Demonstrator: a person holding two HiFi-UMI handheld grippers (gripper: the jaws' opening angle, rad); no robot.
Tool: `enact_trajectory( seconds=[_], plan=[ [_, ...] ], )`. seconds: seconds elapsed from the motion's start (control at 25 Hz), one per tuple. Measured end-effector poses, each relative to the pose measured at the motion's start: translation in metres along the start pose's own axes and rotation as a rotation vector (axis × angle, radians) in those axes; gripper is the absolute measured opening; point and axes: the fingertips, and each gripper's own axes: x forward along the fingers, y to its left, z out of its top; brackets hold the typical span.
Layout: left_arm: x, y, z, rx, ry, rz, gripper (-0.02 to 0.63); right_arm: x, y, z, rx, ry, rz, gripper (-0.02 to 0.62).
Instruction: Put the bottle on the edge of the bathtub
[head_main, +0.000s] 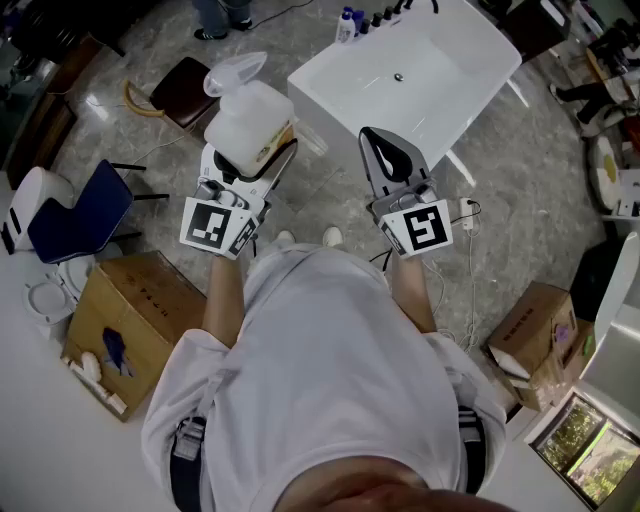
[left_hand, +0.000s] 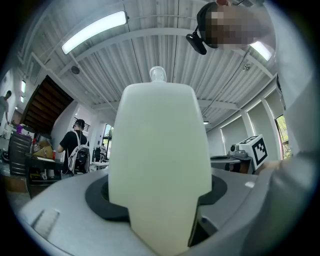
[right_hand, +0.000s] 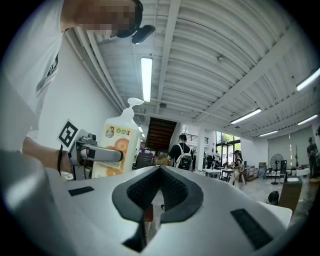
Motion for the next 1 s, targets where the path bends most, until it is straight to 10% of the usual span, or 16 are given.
enact_trajectory(
  seconds=[1.0],
  plan=[
    [0.036,-0.035,-0.024,0.064,0.002,0.033,0.342,-0.036,-0.059,-0.044,0.038,0.011,0.018,0.002]
  ],
)
